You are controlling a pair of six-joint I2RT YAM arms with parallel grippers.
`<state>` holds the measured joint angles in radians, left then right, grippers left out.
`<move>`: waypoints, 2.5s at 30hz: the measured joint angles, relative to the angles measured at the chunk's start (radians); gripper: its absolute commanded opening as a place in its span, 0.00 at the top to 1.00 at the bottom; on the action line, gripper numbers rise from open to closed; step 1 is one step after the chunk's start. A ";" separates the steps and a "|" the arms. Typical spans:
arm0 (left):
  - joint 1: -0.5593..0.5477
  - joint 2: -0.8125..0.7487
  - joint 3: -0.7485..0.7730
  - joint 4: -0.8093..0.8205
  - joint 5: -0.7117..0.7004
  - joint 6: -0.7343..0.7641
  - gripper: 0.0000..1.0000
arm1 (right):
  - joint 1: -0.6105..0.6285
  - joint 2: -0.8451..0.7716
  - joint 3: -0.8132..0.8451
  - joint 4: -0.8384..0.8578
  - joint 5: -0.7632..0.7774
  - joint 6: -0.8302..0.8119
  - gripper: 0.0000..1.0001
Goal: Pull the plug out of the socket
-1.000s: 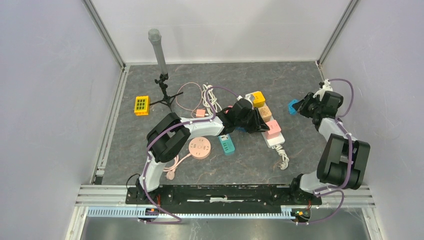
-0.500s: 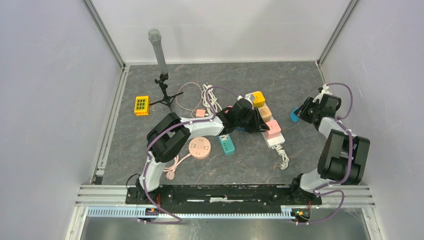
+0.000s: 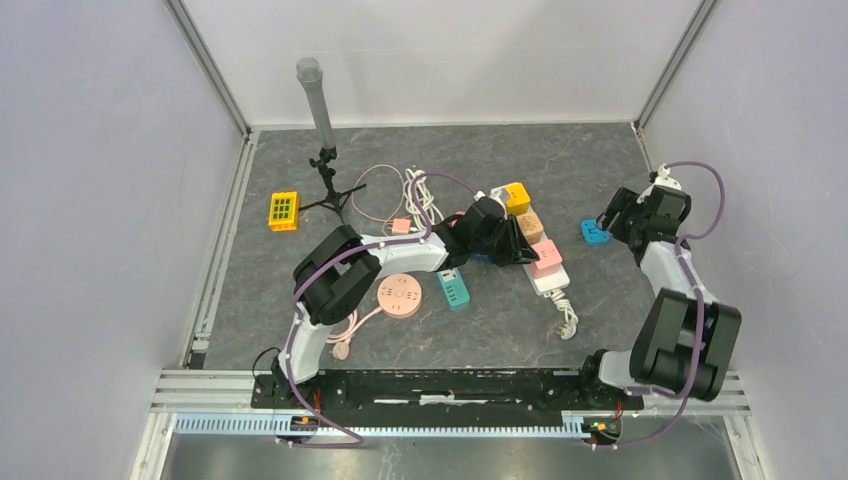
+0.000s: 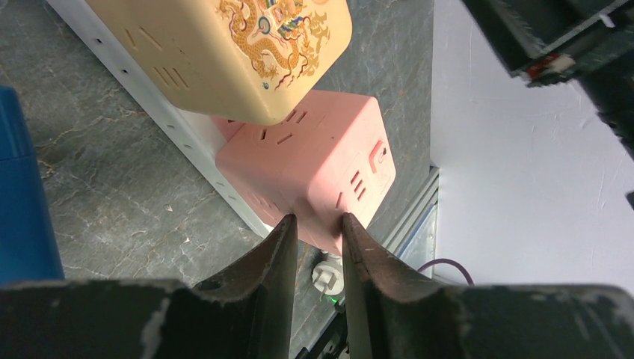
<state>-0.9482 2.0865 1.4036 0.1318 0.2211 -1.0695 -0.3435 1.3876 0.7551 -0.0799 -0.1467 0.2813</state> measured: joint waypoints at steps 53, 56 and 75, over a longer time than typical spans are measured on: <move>0.148 0.138 0.338 -0.360 0.062 0.154 0.55 | 0.763 -0.304 -0.269 -0.010 0.311 0.100 1.00; 0.157 0.113 0.300 -0.352 0.078 0.184 0.55 | 0.821 -0.297 -0.269 -0.003 0.365 0.146 1.00; 0.202 0.008 0.161 -0.349 0.125 0.346 0.61 | 0.975 -0.189 -0.142 -0.128 0.451 0.187 1.00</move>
<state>-0.7464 2.0945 1.5642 -0.2176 0.3462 -0.7231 0.6315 1.1984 0.6132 -0.2077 0.3046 0.4679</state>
